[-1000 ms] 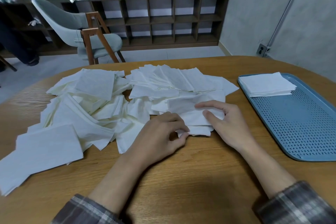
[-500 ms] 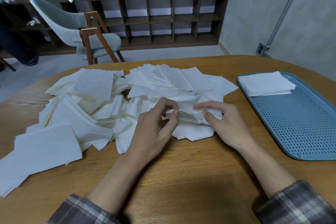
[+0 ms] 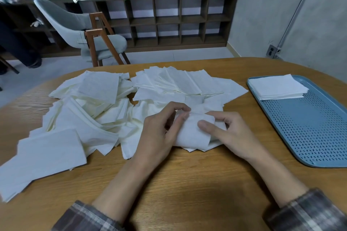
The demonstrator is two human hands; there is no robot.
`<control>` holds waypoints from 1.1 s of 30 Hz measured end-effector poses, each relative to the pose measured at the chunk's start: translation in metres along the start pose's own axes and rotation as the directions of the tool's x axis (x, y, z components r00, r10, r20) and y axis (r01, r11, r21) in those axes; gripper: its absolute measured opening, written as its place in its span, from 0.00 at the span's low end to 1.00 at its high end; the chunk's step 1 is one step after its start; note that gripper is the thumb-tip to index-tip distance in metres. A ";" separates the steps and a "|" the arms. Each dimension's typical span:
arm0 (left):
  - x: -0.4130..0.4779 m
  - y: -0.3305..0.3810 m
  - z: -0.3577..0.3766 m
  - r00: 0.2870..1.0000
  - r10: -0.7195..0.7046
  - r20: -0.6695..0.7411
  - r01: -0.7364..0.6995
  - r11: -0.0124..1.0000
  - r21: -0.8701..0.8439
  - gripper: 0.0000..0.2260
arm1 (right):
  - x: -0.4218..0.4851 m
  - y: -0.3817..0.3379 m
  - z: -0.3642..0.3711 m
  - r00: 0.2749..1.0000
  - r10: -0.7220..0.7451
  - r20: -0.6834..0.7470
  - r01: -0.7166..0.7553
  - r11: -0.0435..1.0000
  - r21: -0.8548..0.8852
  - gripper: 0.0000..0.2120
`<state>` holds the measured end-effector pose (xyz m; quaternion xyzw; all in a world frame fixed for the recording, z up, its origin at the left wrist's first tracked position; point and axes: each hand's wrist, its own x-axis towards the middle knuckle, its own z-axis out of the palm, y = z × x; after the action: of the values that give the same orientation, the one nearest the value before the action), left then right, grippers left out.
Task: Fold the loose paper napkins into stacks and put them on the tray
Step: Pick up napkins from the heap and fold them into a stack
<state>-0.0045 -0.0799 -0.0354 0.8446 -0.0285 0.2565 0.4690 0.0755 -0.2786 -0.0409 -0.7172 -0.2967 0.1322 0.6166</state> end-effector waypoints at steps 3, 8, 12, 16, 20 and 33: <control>0.001 0.005 -0.003 0.993 -0.095 0.067 0.103 0.986 -0.132 0.11 | 0.003 0.000 0.000 0.995 -0.020 -0.100 0.018 1.000 -0.020 0.11; 0.005 0.010 -0.010 0.947 -0.230 0.222 0.288 0.917 -0.276 0.26 | 0.004 -0.002 -0.009 0.967 0.045 -0.250 -0.005 0.988 0.157 0.08; 0.011 0.005 -0.015 0.953 -0.301 0.029 0.295 0.903 -0.313 0.23 | 0.005 -0.001 -0.010 0.973 0.106 -0.206 -0.062 0.976 0.209 0.09; 0.014 0.000 -0.018 0.949 -0.314 0.020 0.305 0.903 -0.302 0.18 | 0.004 -0.001 -0.008 0.987 0.143 -0.075 -0.121 0.963 0.242 0.14; 0.013 0.001 -0.017 0.954 -0.282 0.101 0.299 0.915 -0.271 0.16 | 0.003 -0.003 -0.004 0.990 0.136 0.040 -0.141 0.977 0.162 0.18; 0.014 -0.002 -0.016 0.971 -0.224 0.084 0.235 0.955 -0.179 0.15 | 0.002 -0.004 -0.001 0.994 0.100 0.040 -0.100 0.995 0.007 0.31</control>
<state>0.0019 -0.0631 -0.0241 0.8019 0.0311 0.1699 0.5720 0.0770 -0.2779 -0.0360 -0.7254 -0.2721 0.1786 0.6065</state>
